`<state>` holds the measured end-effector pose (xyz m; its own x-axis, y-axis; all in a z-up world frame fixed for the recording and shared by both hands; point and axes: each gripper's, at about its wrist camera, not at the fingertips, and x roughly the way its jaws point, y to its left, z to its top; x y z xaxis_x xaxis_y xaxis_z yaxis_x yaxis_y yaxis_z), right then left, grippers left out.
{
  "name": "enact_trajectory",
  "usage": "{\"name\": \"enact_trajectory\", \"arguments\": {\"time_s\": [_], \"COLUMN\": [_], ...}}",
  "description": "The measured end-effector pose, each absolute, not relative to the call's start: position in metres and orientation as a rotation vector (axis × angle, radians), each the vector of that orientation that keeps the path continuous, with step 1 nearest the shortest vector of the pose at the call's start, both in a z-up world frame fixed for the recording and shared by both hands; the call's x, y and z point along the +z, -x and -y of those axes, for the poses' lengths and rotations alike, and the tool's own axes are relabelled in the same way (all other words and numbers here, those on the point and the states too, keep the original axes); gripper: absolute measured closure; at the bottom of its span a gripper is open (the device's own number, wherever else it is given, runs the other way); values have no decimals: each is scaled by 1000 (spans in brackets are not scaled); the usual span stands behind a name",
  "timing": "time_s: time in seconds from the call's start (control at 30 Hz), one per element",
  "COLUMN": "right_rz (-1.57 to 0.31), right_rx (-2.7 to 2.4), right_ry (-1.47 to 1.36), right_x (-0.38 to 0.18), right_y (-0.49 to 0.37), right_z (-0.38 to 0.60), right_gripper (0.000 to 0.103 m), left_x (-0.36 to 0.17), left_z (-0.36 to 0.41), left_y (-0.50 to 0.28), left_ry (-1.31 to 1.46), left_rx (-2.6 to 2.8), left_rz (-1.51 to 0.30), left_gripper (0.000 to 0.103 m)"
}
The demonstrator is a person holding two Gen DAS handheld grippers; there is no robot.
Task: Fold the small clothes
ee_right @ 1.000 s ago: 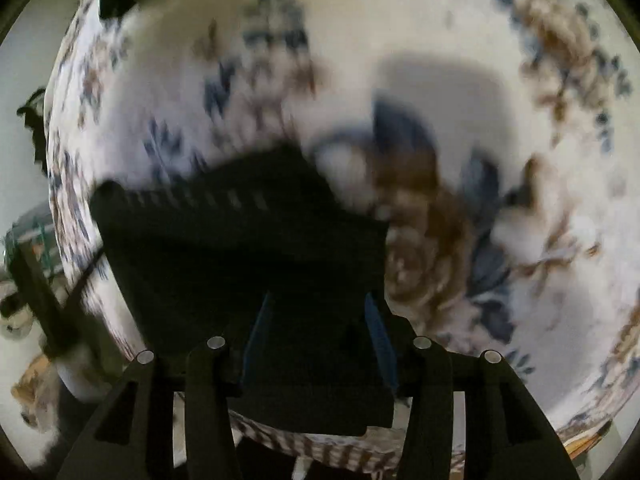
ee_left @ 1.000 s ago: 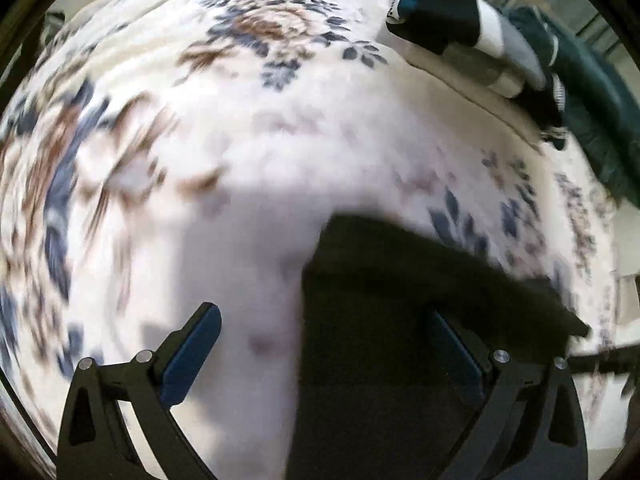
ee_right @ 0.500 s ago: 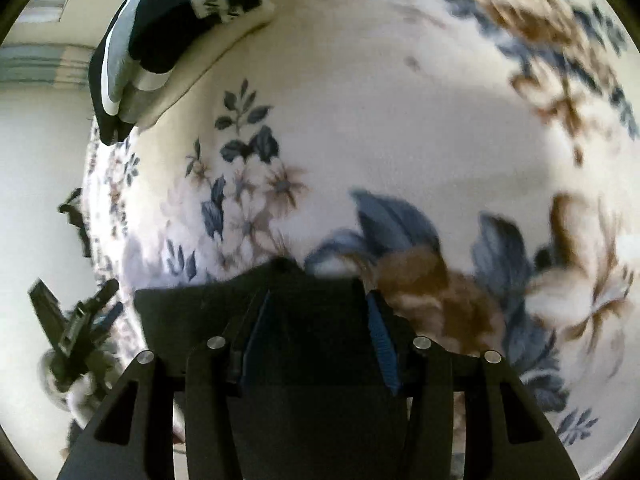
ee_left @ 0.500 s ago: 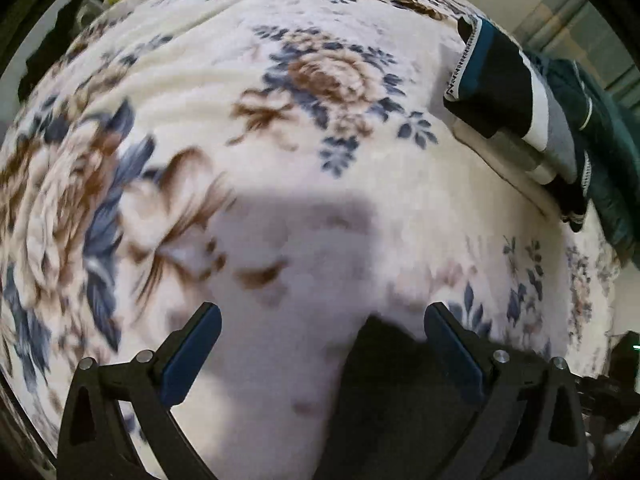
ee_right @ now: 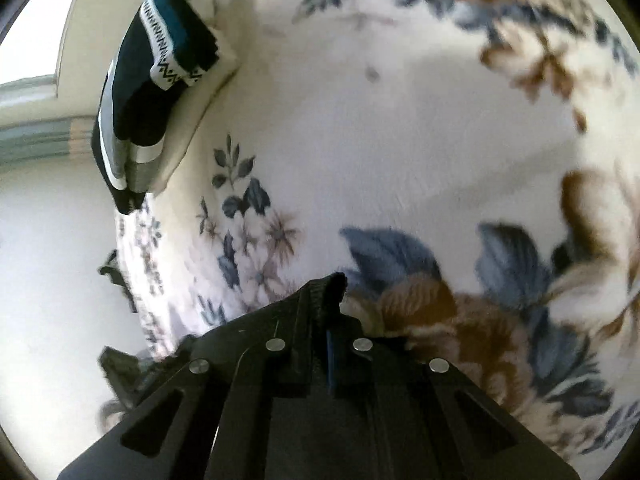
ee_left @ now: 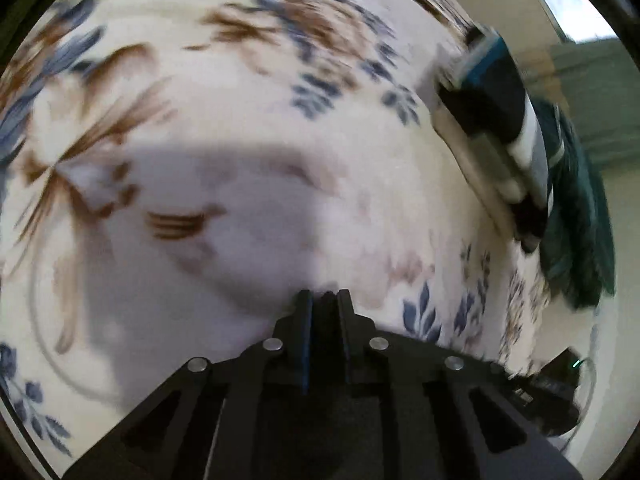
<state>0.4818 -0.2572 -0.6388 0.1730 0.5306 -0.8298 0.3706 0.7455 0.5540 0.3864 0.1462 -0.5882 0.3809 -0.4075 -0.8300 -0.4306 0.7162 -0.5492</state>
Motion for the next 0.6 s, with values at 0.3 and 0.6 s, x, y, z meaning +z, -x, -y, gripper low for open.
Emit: {"name": "enact_trajectory", "arguments": {"time_s": [0.3, 0.6], "right_rz": [-1601, -1824], "right_rx": [179, 211], "right_ry": [-700, -735], "right_x": [-633, -652], "right_y": [-470, -345], "right_z": [276, 271], "right_gripper": [46, 46], "left_x": [-562, -559], "left_z": [-164, -146], "left_y": [-361, -276], "left_ry": [756, 721], "left_rx": [40, 71], "left_rz": [-1222, -1308], "left_gripper": [55, 39]}}
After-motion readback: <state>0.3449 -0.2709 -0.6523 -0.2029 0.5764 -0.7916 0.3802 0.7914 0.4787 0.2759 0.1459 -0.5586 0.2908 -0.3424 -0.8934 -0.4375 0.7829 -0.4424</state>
